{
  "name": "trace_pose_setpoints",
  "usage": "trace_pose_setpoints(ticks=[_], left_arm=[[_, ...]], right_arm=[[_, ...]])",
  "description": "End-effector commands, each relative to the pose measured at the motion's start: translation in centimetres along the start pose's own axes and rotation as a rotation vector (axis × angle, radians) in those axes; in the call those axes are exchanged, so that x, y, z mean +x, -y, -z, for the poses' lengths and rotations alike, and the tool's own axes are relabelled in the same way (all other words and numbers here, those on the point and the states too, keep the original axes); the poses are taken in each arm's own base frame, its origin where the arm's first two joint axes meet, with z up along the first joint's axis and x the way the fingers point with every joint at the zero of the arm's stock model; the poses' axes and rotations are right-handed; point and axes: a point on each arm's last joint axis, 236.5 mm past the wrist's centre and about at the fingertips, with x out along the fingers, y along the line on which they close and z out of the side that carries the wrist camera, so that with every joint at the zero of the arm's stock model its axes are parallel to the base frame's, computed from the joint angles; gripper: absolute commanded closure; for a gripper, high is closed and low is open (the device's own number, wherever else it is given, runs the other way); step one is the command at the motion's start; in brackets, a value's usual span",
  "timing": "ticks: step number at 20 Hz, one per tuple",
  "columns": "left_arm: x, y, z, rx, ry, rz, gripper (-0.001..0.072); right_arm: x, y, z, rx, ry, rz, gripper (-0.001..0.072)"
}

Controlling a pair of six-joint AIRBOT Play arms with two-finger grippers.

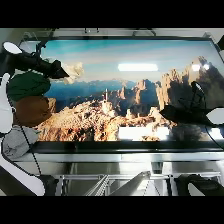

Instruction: Fold the shirts.

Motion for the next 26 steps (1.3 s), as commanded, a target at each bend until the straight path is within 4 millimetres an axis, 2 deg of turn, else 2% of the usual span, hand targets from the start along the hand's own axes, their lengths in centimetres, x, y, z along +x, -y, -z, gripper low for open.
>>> trace_pose_setpoints(ticks=[1,3,5,7,9,11,12,14,15,17,18,20,21,23,26], left_arm=[[-2.0,8.8,3.7,0.049,-0.115,0.073,0.0708],[-3.6,14.1,5.2,0.104,-0.1,0.08,0.0707],[-6.3,20.1,6.9,0.163,-0.056,0.099,0.0706],[-8.8,25.1,9.1,0.226,-0.01,0.121,0.0702],[-10.8,28.9,11.8,0.291,0.012,0.127,0.0689],[-11.3,30.1,13.9,0.315,0.024,0.079,0.0688],[-10.8,29.9,14.9,0.313,0.015,0.052,0.0688],[-8.8,28.2,16.6,0.294,-0.02,-0.013,0.0688],[-7.6,26.9,17.4,0.284,-0.042,-0.047,0.0659],[-6.2,24.0,18.5,0.261,-0.076,-0.128,0.0127],[-6.0,22.2,18.7,0.242,-0.086,-0.183,-0.0005],[-6.2,18.0,20.4,0.193,-0.146,-0.3,-0.0007],[-6.1,16.1,22.0,0.163,-0.196,-0.336,-0.0006],[-5.1,13.3,25.5,0.102,-0.258,-0.352,-0.0006],[-2.3,9.2,31.0,0.038,-0.301,-0.367,-0.0005]], right_arm=[[-0.3,0.0,3.2,-0.046,-0.136,-0.002,0.0589],[-0.9,-0.2,4.9,-0.077,-0.203,-0.009,0.057],[-1.8,-0.5,6.1,-0.089,-0.245,-0.018,0.0575],[-2.8,-0.9,6.7,-0.116,-0.25,-0.03,0.0623],[-3.7,-1.4,6.7,-0.149,-0.229,-0.043,0.062],[-4.5,-2.2,6.8,-0.163,-0.215,-0.067,0.0617],[-4.9,-2.8,7.1,-0.183,-0.218,-0.095,0.0603],[-5.2,-4.3,7.5,-0.188,-0.23,-0.158,0.0381],[-5.3,-5.1,7.6,-0.189,-0.231,-0.194,0.0335],[-5.7,-7.0,7.7,-0.203,-0.224,-0.281,0.0335],[-6.0,-8.0,7.9,-0.219,-0.228,-0.324,0.0335],[-5.8,-8.6,9.0,-0.257,-0.257,-0.347,0.0327],[-5.4,-8.8,9.8,-0.265,-0.279,-0.35,0.0316],[-3.8,-9.1,11.3,-0.294,-0.318,-0.351,0.0146],[-0.1,-10.8,13.8,-0.375,-0.376,-0.357,0.0143]])
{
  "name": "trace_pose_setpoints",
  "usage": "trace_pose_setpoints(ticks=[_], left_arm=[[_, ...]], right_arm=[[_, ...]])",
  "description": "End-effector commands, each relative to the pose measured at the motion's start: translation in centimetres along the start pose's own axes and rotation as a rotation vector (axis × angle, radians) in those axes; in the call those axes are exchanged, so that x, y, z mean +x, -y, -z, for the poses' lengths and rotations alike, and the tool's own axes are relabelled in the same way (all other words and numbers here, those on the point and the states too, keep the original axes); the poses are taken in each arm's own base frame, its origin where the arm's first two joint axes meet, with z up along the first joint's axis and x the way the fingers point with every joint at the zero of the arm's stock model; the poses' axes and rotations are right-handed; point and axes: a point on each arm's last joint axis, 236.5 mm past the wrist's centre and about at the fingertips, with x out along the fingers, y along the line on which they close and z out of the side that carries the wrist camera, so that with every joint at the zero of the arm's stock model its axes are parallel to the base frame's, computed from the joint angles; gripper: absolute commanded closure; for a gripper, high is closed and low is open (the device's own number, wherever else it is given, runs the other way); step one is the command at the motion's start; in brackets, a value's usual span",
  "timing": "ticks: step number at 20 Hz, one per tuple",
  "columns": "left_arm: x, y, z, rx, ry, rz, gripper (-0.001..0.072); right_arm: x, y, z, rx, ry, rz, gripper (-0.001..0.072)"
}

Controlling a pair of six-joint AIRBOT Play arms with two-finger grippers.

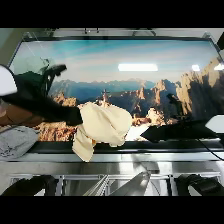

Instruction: Fold the shirts.

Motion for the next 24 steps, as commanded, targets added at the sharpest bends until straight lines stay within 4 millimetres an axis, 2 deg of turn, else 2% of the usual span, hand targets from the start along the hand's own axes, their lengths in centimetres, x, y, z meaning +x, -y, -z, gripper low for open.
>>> trace_pose_setpoints(ticks=[1,4,6,8,11,13,14,16,17,19,20,22,24], left_arm=[[6.0,-3.4,5.8,-0.089,-0.065,-0.031,-0.0004],[10.6,-3.2,8.7,-0.17,-0.051,0.057,-0.0004],[12.9,-2.8,10.0,-0.227,-0.031,0.116,-0.0004],[14.4,-2.6,10.3,-0.278,0.009,0.16,-0.0003],[16.0,-3.0,10.2,-0.338,0.083,0.193,0.0008],[16.8,-3.3,10.0,-0.376,0.123,0.208,0.0015],[17.1,-3.3,10.1,-0.391,0.124,0.214,0.0015],[17.6,-3.7,10.4,-0.403,0.121,0.206,0.0016],[17.9,-3.8,10.4,-0.411,0.115,0.201,0.0109],[18.4,-3.7,9.7,-0.46,0.12,0.219,0.0562],[18.6,-3.5,8.9,-0.493,0.136,0.237,0.0688],[17.8,-2.0,6.8,-0.485,0.171,0.307,0.0688],[14.7,1.0,4.7,-0.366,0.203,0.396,0.0688]], right_arm=[[5.4,-0.7,0.7,-0.076,-0.062,-0.006,0.0145],[10.5,0.2,2.5,-0.127,-0.203,0.022,0.0146],[12.7,0.5,3.2,-0.18,-0.275,0.021,0.0146],[13.8,0.5,2.5,-0.198,-0.291,0.019,0.0146],[14.0,-0.3,0.4,-0.228,-0.251,0.013,0.0157],[13.9,-1.0,-0.9,-0.245,-0.221,0.007,0.0386],[13.8,-1.4,-1.3,-0.246,-0.211,0.0,0.0425],[13.7,-2.2,-1.4,-0.226,-0.208,-0.028,0.0685],[13.7,-2.5,-1.3,-0.217,-0.211,-0.04,0.0686],[13.5,-3.0,-0.8,-0.212,-0.23,-0.057,0.0687],[13.2,-3.3,-0.5,-0.215,-0.243,-0.067,0.0688],[11.6,-4.3,-0.4,-0.237,-0.251,-0.097,0.0688],[8.4,-5.9,-1.0,-0.266,-0.231,-0.142,0.0688]])
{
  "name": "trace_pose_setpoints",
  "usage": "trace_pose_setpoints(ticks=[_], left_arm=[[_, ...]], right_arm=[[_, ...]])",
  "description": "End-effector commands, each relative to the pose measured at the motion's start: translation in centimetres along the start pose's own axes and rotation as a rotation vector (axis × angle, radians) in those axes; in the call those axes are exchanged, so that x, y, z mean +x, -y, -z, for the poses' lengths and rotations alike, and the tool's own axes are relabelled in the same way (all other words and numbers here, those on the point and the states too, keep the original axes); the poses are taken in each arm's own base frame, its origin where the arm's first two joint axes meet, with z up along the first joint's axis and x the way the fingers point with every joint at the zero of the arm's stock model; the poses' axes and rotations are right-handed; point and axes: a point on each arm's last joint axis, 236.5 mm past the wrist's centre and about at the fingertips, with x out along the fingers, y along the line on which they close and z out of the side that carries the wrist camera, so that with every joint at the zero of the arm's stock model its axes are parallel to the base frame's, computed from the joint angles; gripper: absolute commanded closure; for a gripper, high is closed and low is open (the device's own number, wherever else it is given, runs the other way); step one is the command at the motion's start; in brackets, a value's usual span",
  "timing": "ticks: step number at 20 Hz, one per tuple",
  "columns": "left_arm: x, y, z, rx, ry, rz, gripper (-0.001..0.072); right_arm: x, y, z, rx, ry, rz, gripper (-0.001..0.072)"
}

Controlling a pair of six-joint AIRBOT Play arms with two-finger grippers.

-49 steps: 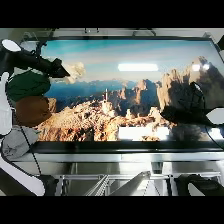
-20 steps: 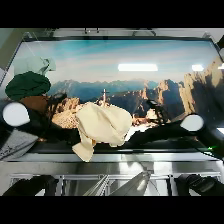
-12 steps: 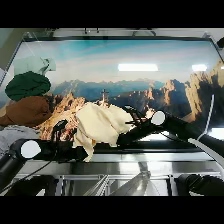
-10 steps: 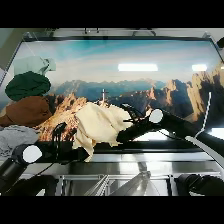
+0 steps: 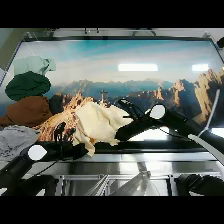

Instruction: Fold the shirts.

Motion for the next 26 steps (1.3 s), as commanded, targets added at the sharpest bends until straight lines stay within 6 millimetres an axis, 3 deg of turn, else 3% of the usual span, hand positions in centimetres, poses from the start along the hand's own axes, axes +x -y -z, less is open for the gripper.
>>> trace_pose_setpoints(ticks=[1,3,5,7,8,10,13,17,18,20,22,24,26], left_arm=[[-3.0,7.0,-1.8,0.135,0.033,0.17,0.0688],[-8.5,12.7,-3.2,0.285,0.156,0.281,0.0688],[-14.8,17.0,-4.3,0.37,0.331,0.384,0.0688],[-20.7,18.7,-5.2,0.345,0.498,0.451,0.0688],[-22.6,18.6,-5.5,0.329,0.556,0.454,0.0688],[-24.7,17.2,-5.4,0.302,0.622,0.419,0.0688],[-26.3,14.7,-5.4,0.246,0.719,0.335,0.0688],[-30.4,13.5,-6.7,0.237,0.888,0.198,0.0687],[-31.9,13.8,-7.1,0.261,0.909,0.154,0.0687],[-34.8,15.8,-7.9,0.301,0.927,0.148,0.0687],[-36.3,17.7,-8.2,0.355,0.866,0.147,0.0687],[-37.4,19.2,-8.6,0.406,0.808,0.141,0.0686],[-39.2,20.4,-9.1,0.457,0.812,0.109,0.0687]], right_arm=[[-5.1,-2.9,-0.1,-0.052,0.025,-0.066,0.0688],[-10.4,-3.2,-1.6,-0.048,0.138,-0.058,0.0687],[-16.2,-2.0,-3.5,-0.016,0.316,0.002,0.0686],[-22.0,0.0,-4.5,0.036,0.496,0.086,0.0686],[-24.2,0.8,-4.5,0.061,0.56,0.115,0.0686],[-27.2,1.4,-4.0,0.106,0.643,0.124,0.0686],[-29.7,0.5,-3.5,0.105,0.715,0.084,0.0686],[-33.5,-1.3,-5.3,0.086,0.859,-0.008,0.0687],[-34.6,-2.6,-6.0,0.045,0.892,-0.05,0.0687],[-37.4,-7.4,-6.8,-0.14,0.947,-0.173,0.0687],[-40.1,-10.9,-6.9,-0.245,0.991,-0.218,0.0687],[-41.8,-12.9,-6.4,-0.323,0.991,-0.175,0.0687],[-42.3,-14.3,-5.9,-0.381,0.973,-0.154,0.0687]])
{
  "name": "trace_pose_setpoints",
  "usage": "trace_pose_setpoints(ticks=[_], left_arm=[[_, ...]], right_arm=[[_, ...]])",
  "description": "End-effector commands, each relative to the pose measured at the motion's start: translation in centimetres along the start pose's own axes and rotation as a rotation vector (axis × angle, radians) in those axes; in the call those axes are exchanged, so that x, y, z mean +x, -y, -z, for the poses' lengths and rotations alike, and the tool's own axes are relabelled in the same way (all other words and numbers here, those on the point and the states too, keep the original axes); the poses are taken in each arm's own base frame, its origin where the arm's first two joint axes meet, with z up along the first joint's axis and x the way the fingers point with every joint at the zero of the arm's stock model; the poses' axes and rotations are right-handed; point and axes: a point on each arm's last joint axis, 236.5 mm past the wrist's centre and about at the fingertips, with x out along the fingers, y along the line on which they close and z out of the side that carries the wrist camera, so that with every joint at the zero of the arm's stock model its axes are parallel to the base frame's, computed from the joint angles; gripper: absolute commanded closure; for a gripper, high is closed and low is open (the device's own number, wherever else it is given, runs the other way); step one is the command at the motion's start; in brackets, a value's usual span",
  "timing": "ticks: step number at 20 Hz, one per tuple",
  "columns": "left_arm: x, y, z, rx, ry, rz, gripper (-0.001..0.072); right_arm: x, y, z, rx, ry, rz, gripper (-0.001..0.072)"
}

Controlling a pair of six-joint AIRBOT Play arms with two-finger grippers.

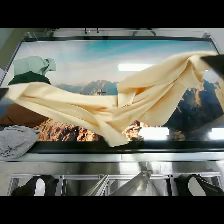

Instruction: Fold the shirts.

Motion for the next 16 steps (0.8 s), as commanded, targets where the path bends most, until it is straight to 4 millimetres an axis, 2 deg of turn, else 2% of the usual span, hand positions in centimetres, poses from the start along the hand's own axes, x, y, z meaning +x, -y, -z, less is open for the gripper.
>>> trace_pose_setpoints(ticks=[1,3,5,7,8,9,11,13,15,16], left_arm=[[-0.7,1.7,-3.0,0.11,-0.038,0.001,0.0686],[-1.4,3.0,-3.6,0.174,-0.045,0.017,0.0686],[-1.7,1.5,-3.8,0.207,-0.065,-0.065,0.0686],[-0.2,-1.2,-3.6,0.182,-0.111,-0.12,0.0686],[1.5,-2.2,-2.7,0.154,-0.17,-0.098,0.0686],[3.8,-3.1,-1.0,0.128,-0.259,-0.055,0.0686],[8.7,-5.1,2.2,0.118,-0.419,0.019,0.0686],[13.9,-8.5,4.6,0.077,-0.511,0.007,0.0686],[18.6,-12.0,7.2,0.007,-0.586,-0.009,0.0689],[20.3,-13.8,8.9,-0.039,-0.646,-0.02,0.055]], right_arm=[[-0.8,-4.1,-1.2,-0.115,-0.018,-0.08,0.0687],[-0.8,-4.5,-0.9,-0.122,-0.034,-0.089,0.0686],[-0.8,-3.9,-1.5,-0.118,-0.008,-0.065,0.0687],[-0.7,0.4,-3.6,-0.088,0.067,0.081,0.0687],[-0.8,3.8,-4.0,-0.031,0.08,0.189,0.0687],[-0.7,7.3,-3.5,0.03,0.056,0.284,0.0686],[0.0,14.6,1.1,0.214,-0.089,0.439,0.0687],[0.6,20.8,6.6,0.356,-0.229,0.57,0.0687],[0.0,26.5,11.4,0.471,-0.331,0.714,0.0686],[0.0,28.5,13.1,0.494,-0.373,0.74,0.0664]])
